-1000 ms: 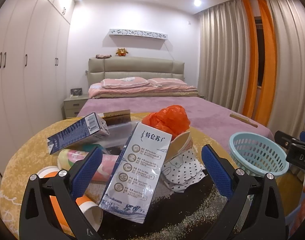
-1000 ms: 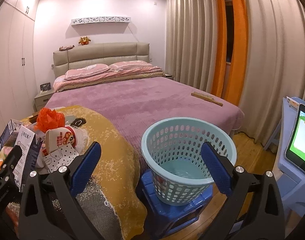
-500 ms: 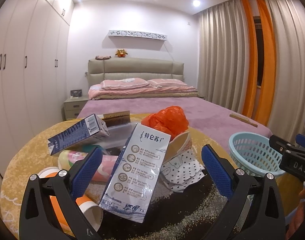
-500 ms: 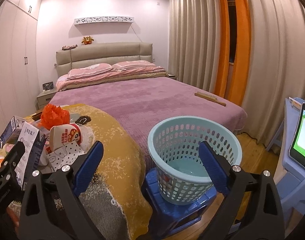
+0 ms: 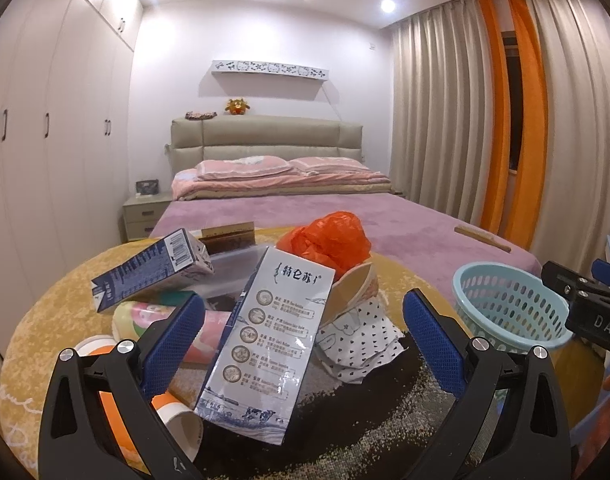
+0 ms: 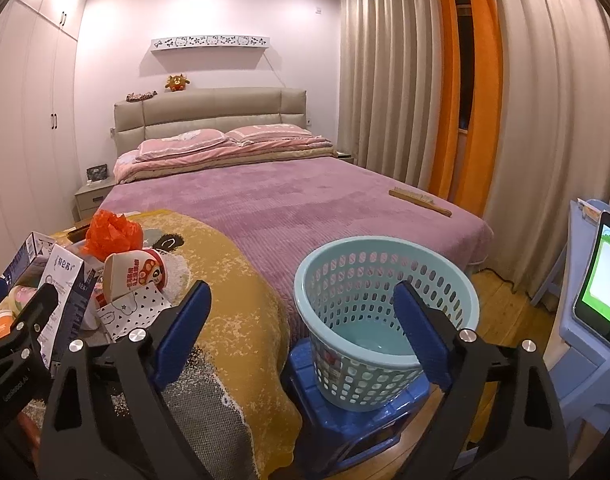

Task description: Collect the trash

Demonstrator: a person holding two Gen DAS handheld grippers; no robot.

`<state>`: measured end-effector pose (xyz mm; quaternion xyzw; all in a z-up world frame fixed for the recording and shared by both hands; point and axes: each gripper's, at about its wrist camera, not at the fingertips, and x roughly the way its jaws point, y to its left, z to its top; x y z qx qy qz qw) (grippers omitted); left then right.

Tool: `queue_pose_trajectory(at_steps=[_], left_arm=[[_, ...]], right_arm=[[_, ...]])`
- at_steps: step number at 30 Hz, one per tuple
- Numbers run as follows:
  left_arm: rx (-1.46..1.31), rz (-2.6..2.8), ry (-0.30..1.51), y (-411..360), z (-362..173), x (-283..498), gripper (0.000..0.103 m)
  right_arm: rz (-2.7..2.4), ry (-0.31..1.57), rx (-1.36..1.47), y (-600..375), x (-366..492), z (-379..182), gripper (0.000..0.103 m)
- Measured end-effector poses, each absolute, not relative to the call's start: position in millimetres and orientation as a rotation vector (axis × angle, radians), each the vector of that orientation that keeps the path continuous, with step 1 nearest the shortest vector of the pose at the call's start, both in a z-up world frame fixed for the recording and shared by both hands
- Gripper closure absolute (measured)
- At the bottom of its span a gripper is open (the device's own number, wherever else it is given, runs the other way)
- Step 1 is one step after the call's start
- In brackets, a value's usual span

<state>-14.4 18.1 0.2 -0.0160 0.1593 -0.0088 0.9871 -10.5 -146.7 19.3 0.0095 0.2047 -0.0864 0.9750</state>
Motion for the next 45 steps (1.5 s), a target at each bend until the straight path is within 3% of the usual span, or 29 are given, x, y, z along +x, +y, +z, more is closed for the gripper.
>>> queue_pose_trajectory(at_steps=[11, 14, 18, 21, 31, 33, 35, 39, 45], left_arm=[[-0.042, -0.036, 0.334, 21, 2, -20, 0.007], [-0.064, -0.045, 0.376, 31, 4, -25, 0.007], [-0.126, 0.017, 0.465, 67, 11, -33, 0.007], [-0.206, 0.042, 0.54, 108, 14, -34, 0.007], [-0.355, -0.03, 0.732, 189, -1, -26, 0.008], [-0.369, -0.034, 0.755, 190, -6, -26, 0.008], [-0.377, -0.017, 0.771, 192, -12, -25, 0.008], [-0.38, -0.043, 0.773, 192, -14, -35, 0.008], [-0.171, -0.082, 0.764, 154, -15, -51, 0.007]], right_arm=[[-0.183, 0.412, 0.023, -145, -13, 21, 0.016], [-0.174, 0.413, 0.018, -142, -12, 22, 0.025], [-0.142, 0.422, 0.009, -133, -11, 23, 0.043], [-0.098, 0.439, 0.015, -123, -8, 24, 0.049], [0.164, 0.531, 0.015, -37, 8, 20, 0.047], [0.215, 0.556, 0.032, -19, 14, 19, 0.025], [0.241, 0.587, 0.041, -3, 20, 16, 0.017], [0.275, 0.687, 0.045, 22, 39, 4, 0.016], [0.307, 0.806, 0.098, 40, 68, -14, 0.016]])
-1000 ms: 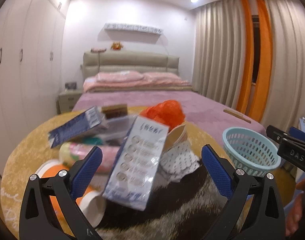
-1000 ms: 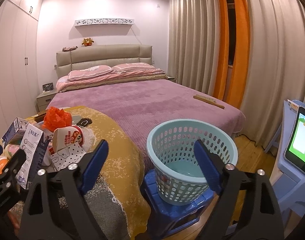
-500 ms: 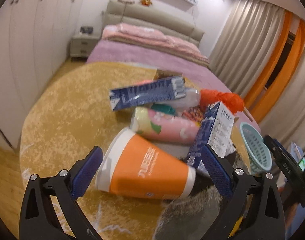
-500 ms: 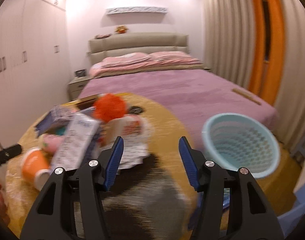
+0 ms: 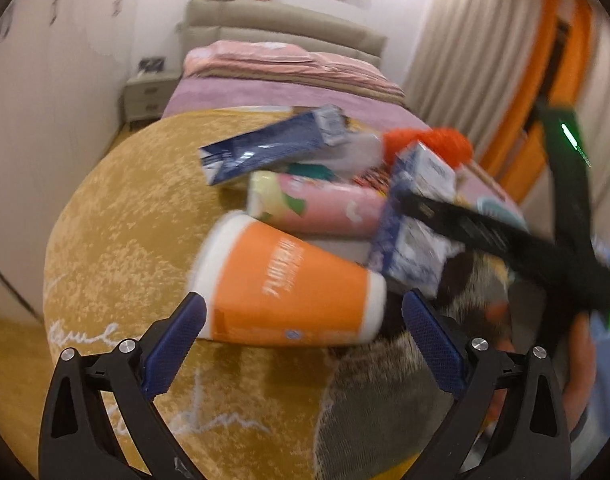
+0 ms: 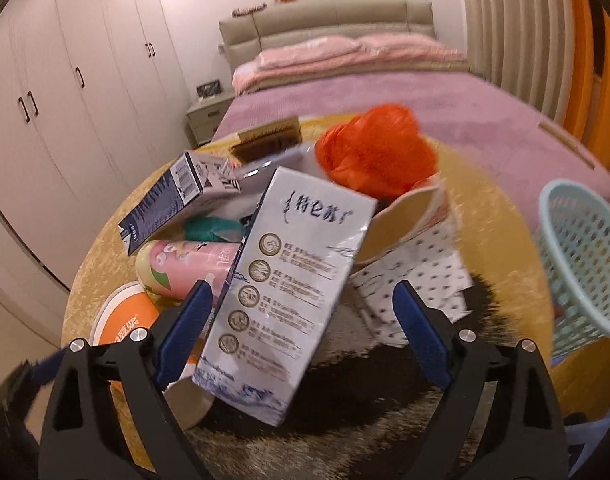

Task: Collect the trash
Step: 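Grasp the orange paper cup with the left tool while the right tool grasps the white milk carton, then carry the orange cup and milk carton to the blue basket and release both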

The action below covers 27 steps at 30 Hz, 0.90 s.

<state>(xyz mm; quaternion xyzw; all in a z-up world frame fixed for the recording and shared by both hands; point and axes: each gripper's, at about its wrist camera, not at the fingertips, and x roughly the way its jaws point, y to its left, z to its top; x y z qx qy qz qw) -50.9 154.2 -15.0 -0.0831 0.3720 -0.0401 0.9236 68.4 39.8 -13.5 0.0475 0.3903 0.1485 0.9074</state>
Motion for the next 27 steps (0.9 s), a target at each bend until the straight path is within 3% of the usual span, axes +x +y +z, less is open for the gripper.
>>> queue_pose_trajectory(at_steps=[6, 9, 12, 15, 23, 25, 27], left_arm=[[-0.054, -0.029, 0.78, 124, -27, -43, 0.008], [0.019, 0.046, 0.79, 117, -31, -39, 0.016], [0.03, 0.072, 0.789, 124, -30, -43, 0.022], [-0.014, 0.057, 0.789, 142, -23, -53, 0.026], [-0.145, 0.124, 0.841, 212, -21, -79, 0.027], [-0.22, 0.062, 0.845, 225, -20, -82, 0.025], [-0.299, 0.0, 0.826, 229, -16, -83, 0.014]], right_arm=[[0.302, 0.845, 0.085, 44, 87, -19, 0.016], [0.302, 0.87, 0.069, 48, 93, -22, 0.017], [0.333, 0.88, 0.062, 50, 93, -21, 0.032], [0.371, 0.881, 0.066, 48, 88, -18, 0.04], [0.428, 0.877, -0.048, 36, 59, -13, 0.041], [0.438, 0.884, -0.091, 37, 55, -15, 0.041], [0.445, 0.895, -0.109, 38, 53, -19, 0.043]])
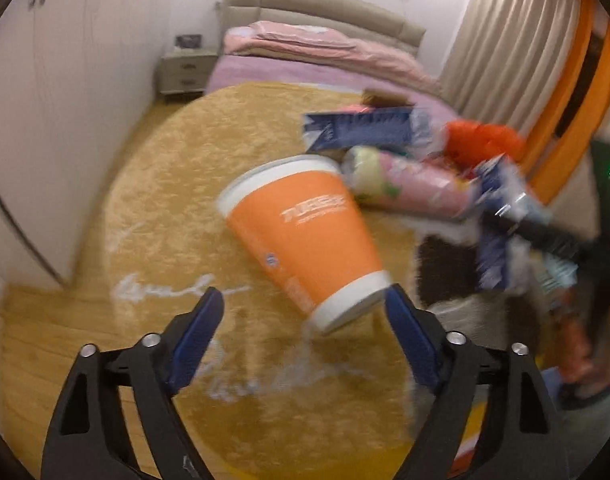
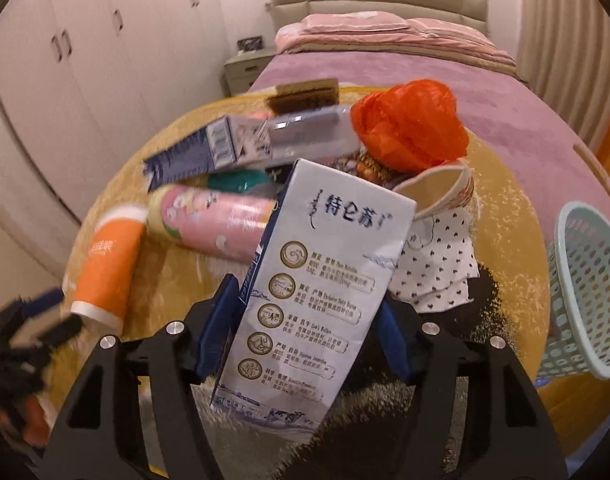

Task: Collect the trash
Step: 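Carry the orange cup and milk carton to the blue basket and release both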

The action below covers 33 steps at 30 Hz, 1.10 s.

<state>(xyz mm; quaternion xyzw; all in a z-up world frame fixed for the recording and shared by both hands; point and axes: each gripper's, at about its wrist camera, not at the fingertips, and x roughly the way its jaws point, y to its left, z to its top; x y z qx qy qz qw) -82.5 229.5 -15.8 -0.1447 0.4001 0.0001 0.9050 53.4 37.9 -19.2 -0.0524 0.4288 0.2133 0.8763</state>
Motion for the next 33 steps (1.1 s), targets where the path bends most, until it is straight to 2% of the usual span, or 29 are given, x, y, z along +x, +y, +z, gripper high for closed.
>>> queue_pose_trajectory(at_steps=[2, 11, 13, 15, 18, 25, 28, 33], left_arm=[[-0.368, -0.009, 0.815, 231, -16, -77, 0.011], [-0.383, 0.115, 0.922, 210, -40, -27, 0.013], [-0.377, 0.143, 0.93, 209, -44, -21, 0.016], [-0.377, 0.146, 0.934, 210, -46, -19, 0.027], [-0.35, 0.158, 0.928, 208, -45, -20, 0.034], [-0.338, 0.151, 0.825, 204, -26, -39, 0.037], [-0.325, 0.154, 0.765, 200, -8, -48, 0.039], [-0.288, 0.153, 0.678, 188, 24, -54, 0.043]], right_arm=[[0.446, 0.887, -0.124, 39, 49, -23, 0.043], [0.457, 0.85, -0.127, 36, 34, -32, 0.043], [0.465, 0.848, -0.125, 38, 33, -32, 0.043], [0.465, 0.844, -0.128, 39, 32, -33, 0.043], [0.465, 0.86, -0.119, 38, 32, -33, 0.042], [0.453, 0.834, -0.124, 30, 25, -27, 0.045], [0.476, 0.785, -0.091, 20, 19, -10, 0.05], [0.476, 0.716, -0.041, -4, 17, 15, 0.05]])
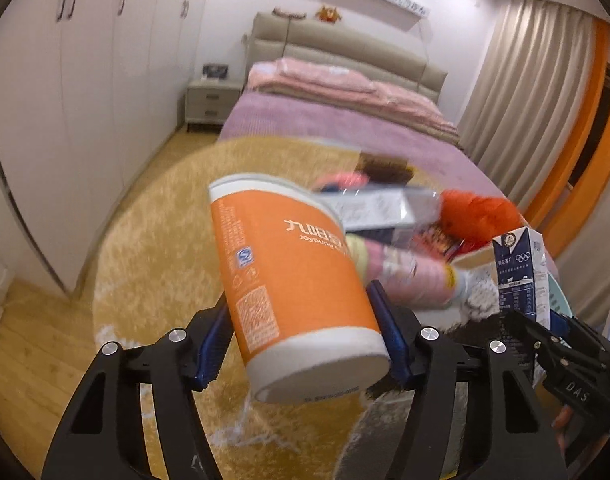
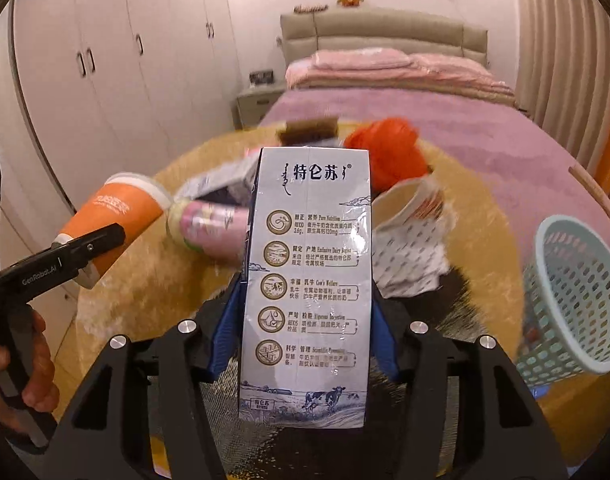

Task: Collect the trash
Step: 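Carry the orange cup and milk carton to the blue basket and release both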

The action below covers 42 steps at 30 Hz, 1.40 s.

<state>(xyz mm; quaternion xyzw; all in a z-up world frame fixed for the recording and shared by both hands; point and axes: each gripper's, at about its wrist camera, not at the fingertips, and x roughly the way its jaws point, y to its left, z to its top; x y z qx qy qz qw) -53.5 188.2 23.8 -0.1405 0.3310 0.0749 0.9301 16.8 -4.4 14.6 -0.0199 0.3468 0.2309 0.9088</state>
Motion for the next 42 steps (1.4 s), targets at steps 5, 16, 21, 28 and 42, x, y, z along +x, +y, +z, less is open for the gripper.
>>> queue_pose_trajectory(at_steps=[5, 16, 21, 28, 42], left_arm=[[-0.266, 0.165, 0.641, 180, 38, -47, 0.049], [-0.31, 0.155, 0.602, 200, 43, -57, 0.05], [-0.259, 0.084, 0.531, 183, 69, -61, 0.05], [-0.202, -0.208, 0.535, 86, 82, -12, 0.05], [-0.135, -0.61, 0.775, -135, 12, 122, 0.05]], right_arm=[[0.448, 0.697, 0.003, -28, 23, 21, 0.05], [0.422, 0.684, 0.047, -43, 31, 16, 0.05], [0.333, 0.619, 0.056, -73, 28, 28, 0.05], [0.114, 0.61, 0.185, -164, 43, 28, 0.05], [-0.179, 0.819, 0.363, -300, 97, -57, 0.049]])
